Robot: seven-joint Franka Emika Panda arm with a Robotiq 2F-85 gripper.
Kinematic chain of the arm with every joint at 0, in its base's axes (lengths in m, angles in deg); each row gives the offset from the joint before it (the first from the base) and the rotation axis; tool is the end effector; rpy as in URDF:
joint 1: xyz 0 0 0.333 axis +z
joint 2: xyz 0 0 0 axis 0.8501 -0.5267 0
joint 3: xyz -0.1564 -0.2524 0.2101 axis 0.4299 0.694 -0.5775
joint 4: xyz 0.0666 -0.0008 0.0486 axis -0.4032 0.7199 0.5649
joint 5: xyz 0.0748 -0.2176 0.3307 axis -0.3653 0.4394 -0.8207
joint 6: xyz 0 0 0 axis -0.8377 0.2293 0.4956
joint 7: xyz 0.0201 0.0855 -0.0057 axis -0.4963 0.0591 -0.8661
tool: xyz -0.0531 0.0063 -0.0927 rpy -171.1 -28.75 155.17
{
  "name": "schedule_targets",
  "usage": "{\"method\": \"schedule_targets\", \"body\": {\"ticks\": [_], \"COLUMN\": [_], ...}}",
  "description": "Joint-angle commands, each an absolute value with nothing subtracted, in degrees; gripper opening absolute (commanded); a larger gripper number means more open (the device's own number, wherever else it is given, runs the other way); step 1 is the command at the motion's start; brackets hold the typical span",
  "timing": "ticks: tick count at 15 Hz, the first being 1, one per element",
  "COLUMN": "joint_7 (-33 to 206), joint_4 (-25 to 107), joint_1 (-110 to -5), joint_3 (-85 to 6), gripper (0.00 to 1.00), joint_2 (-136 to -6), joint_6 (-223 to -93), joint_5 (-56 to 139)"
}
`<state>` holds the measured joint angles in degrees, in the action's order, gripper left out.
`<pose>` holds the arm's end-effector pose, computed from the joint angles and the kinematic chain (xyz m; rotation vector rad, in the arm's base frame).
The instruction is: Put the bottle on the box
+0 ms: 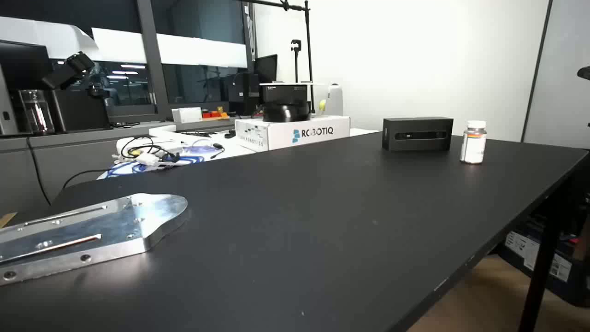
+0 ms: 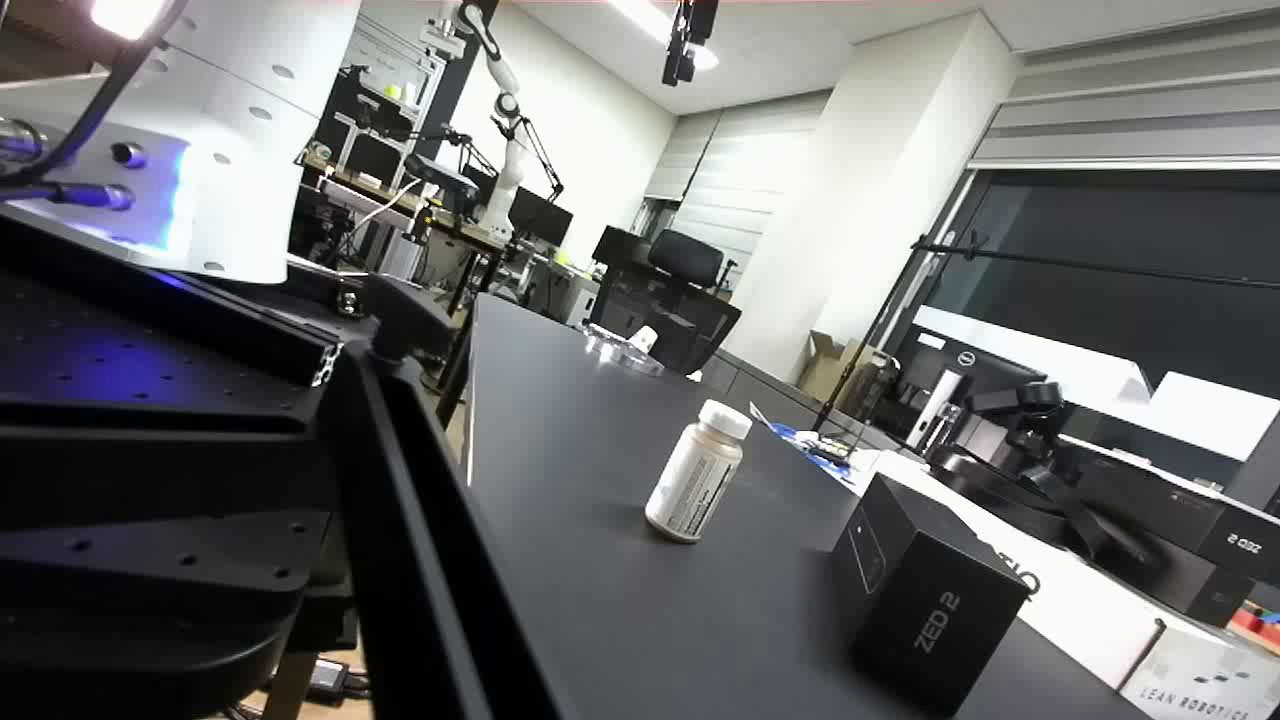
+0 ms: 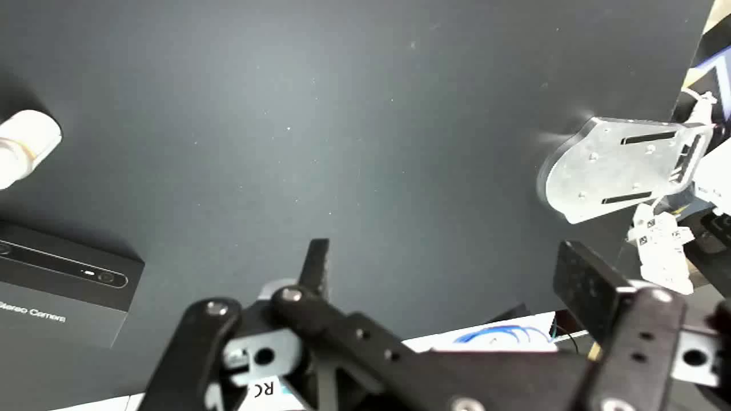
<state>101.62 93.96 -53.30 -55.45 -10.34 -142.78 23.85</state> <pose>0.3077 0.1215 0.5755 -2.9179 0.2706 -0.4001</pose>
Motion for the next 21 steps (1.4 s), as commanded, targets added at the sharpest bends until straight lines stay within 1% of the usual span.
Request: {"method": "schedule_targets", "body": {"ticks": [1, 10, 14, 17, 21], "joint_7": [101.7, 102.3, 104.5, 103.2, 104.2], "joint_4": [93.9, 94.0, 94.3, 95.4, 96.6], "joint_1": [-53.3, -54.2, -61.3, -66.7, -73.2], "joint_3": [-55.4, -55.4, -53.4, -50.0, -46.4], "gripper": [1.00, 1.00, 1.00, 1.00, 1.00], "joint_2": [-10.4, -10.5, -12.7, -15.4, -23.7], "joint_6": [-142.7, -142.8, -143.1, -146.7, -155.7], "joint_5": [23.9, 24.6, 29.6, 33.8, 39.1]}}
